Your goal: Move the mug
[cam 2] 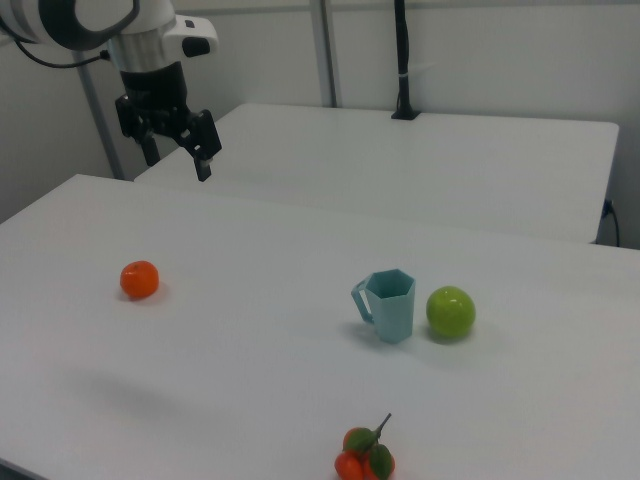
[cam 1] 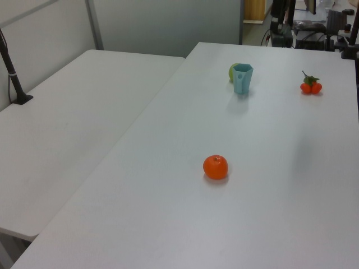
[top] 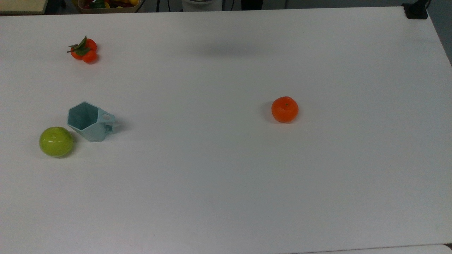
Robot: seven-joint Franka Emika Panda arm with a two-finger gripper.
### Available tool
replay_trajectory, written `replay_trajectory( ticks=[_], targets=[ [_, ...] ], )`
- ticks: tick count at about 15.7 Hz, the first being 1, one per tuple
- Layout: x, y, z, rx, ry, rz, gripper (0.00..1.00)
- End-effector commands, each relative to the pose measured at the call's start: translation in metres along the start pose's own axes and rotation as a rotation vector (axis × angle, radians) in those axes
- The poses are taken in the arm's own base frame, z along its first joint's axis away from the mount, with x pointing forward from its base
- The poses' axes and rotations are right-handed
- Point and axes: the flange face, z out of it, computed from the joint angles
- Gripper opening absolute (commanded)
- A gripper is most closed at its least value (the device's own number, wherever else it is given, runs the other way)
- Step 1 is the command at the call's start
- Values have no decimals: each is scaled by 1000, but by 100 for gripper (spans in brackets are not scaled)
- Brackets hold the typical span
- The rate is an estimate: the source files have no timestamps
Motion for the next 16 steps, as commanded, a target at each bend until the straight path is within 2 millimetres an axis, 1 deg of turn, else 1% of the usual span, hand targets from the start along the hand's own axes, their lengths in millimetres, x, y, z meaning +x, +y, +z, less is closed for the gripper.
replay_trajectory(
  ticks=[1,8,12,14,16],
  targets=[
    [-9,-8,2,-6,-11,-24,100],
    [-10,-9,1,-4,-20,-25,100],
    [-8,-10,1,-6,-13,-36,100],
    [-5,-1,7,-4,-20,-26,100],
    [-5,2,7,-5,-20,-21,100]
  ],
)
